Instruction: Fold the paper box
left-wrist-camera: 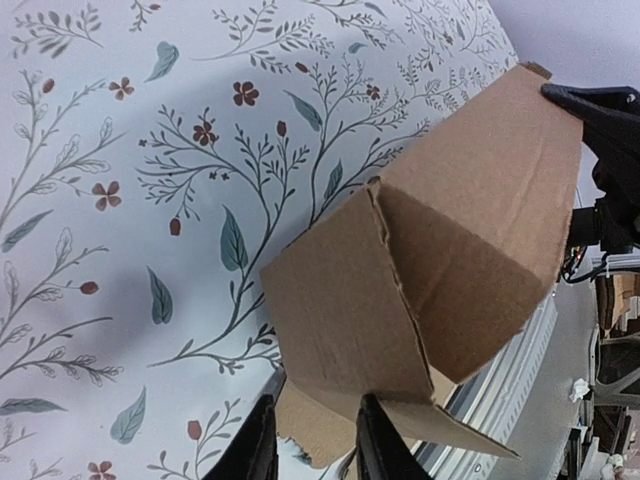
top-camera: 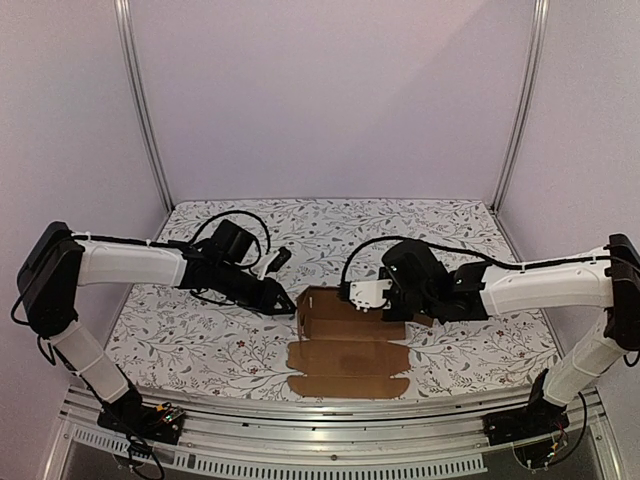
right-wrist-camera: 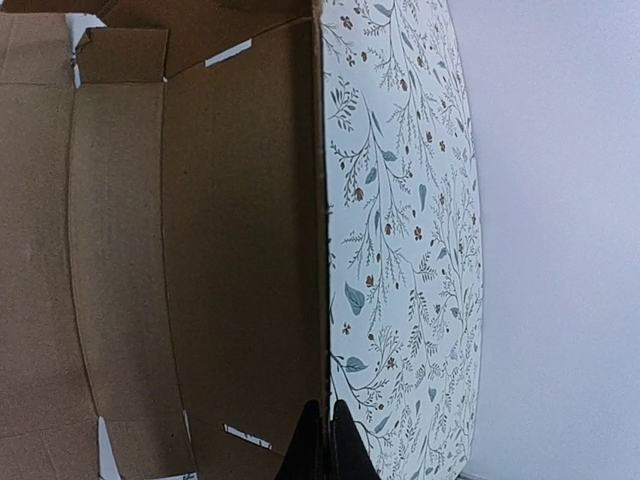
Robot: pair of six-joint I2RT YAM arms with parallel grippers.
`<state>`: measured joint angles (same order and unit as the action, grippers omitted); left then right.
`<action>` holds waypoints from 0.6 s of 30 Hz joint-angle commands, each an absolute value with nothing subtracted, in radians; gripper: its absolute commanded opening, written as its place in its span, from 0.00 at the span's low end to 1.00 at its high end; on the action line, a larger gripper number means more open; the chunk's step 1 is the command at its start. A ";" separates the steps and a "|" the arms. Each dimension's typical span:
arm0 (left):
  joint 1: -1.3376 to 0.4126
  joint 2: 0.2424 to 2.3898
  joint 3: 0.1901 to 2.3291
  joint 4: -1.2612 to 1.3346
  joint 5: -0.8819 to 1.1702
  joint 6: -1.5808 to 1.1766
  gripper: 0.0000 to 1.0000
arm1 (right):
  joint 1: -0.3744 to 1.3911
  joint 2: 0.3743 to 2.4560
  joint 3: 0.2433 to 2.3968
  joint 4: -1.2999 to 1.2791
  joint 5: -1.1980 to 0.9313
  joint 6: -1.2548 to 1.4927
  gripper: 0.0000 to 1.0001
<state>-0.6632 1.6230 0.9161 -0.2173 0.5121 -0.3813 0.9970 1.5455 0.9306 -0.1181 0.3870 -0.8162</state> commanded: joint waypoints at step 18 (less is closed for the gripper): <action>-0.770 1.609 0.886 -0.164 0.449 -0.343 0.36 | 1.047 1.507 0.896 -0.105 0.445 -0.758 0.00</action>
<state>-0.7387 1.6234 0.9104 -0.1722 0.4950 -0.3584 1.0267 1.5173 0.9070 -0.1120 0.4252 -0.7818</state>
